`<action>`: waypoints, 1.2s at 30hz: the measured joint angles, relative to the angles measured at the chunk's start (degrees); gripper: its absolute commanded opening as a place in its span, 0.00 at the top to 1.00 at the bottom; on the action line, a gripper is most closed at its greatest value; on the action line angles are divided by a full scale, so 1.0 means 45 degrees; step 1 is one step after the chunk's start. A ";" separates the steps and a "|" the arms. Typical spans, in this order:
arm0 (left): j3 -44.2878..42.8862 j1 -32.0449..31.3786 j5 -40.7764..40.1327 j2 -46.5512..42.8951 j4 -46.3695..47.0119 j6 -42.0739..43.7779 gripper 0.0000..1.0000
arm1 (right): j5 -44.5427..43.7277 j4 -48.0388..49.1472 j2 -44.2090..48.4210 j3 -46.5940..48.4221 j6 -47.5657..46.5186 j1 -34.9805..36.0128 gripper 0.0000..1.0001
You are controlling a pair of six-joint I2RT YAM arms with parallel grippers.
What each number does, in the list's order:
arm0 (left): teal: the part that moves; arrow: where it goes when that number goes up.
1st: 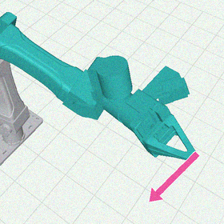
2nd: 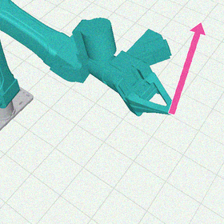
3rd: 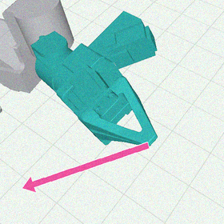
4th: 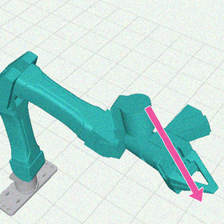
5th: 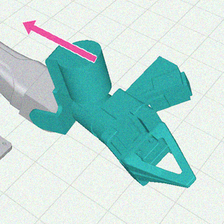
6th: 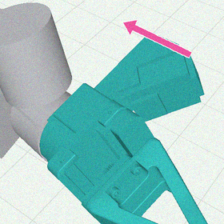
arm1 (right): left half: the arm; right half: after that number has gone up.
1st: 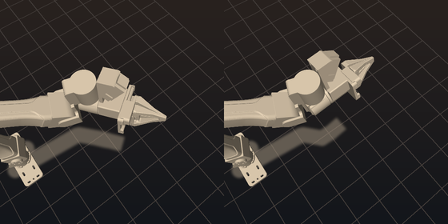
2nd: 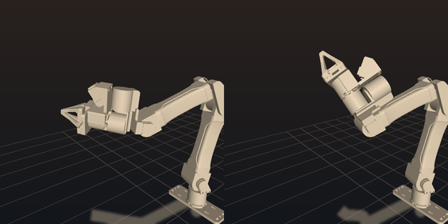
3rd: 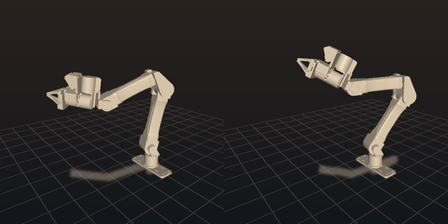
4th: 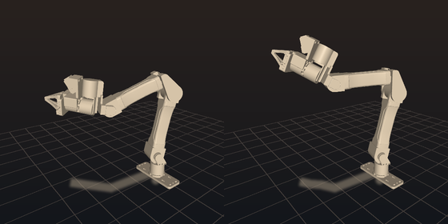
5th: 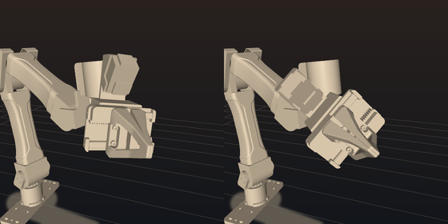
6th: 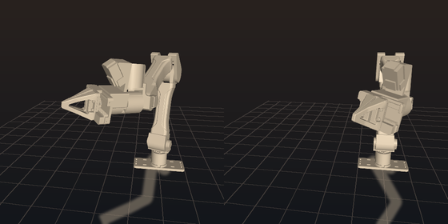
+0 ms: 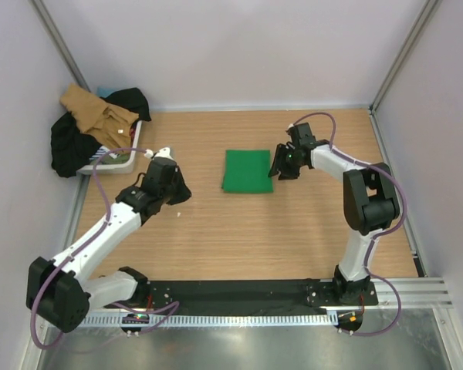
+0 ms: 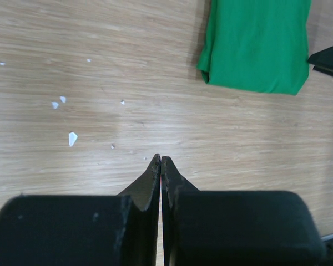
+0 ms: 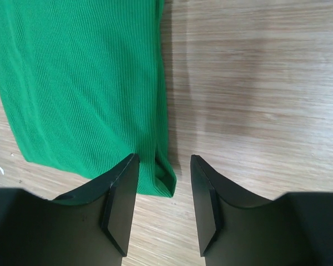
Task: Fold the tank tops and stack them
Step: Neatly place the folded tank top to the corner
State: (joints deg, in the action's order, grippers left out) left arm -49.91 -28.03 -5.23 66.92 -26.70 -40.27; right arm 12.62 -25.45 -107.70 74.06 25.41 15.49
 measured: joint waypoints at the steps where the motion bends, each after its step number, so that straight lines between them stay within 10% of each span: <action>1: 0.0092 0.0049 -0.0092 -0.0238 -0.0010 -0.0015 1.00 | 0.0107 0.0092 -0.0063 -0.0005 0.0019 0.0000 0.53; 8: 0.0219 0.0238 -0.0505 -0.1112 -0.0049 -0.0097 1.00 | 0.1088 0.0918 -0.0748 -0.0019 0.0282 0.0000 0.65; 13: 0.0219 0.0238 -0.0505 -0.1117 -0.0136 -0.0238 1.00 | 0.1564 0.1243 -0.1107 -0.0034 0.0549 -0.0039 0.99; 21: 0.0330 0.0238 -0.0355 -0.1112 -0.0073 -0.0325 1.00 | 0.2137 0.2239 -0.0845 -0.1360 0.1336 -0.1778 0.99; 36: 0.1146 0.0238 0.1292 -0.0476 0.0947 -0.0733 1.00 | 0.0442 0.3308 0.3186 -0.6139 0.3191 -1.0734 0.98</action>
State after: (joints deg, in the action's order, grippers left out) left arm -44.75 -26.96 0.58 64.77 -22.44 -43.57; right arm 14.61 -10.57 -93.36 46.44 39.77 -32.82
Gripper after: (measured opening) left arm 0.002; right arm 0.032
